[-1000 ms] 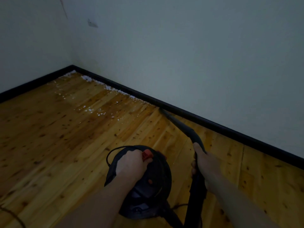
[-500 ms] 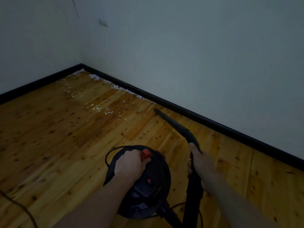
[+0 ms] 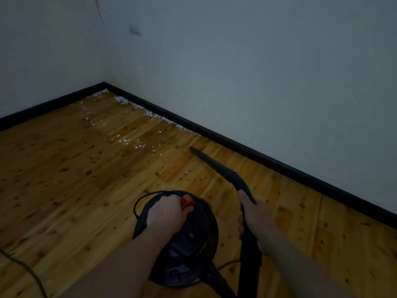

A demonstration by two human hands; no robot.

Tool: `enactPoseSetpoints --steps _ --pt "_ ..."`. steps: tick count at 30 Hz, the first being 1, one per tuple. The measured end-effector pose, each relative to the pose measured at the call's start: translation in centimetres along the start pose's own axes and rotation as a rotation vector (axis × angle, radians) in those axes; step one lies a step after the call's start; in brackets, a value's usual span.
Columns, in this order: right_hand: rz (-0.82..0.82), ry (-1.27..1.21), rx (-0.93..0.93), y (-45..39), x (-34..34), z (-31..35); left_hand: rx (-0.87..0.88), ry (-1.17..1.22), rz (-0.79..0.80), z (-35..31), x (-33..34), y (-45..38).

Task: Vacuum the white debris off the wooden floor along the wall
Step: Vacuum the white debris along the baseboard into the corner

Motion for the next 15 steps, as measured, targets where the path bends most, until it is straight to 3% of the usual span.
enactPoseSetpoints --steps 15 --pt "0.123 0.052 0.011 4.4 2.3 -1.2 -0.02 -0.001 -0.002 0.6 0.1 3.8"
Point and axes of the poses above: each hand's wrist, its own y-axis away from the middle knuckle, its own x-axis out of the palm, z = x × y, the point moved 8 cm from there along -y, towards the middle knuckle, and after that the axes turned 1 degree about -y, right-handed, at the moved point
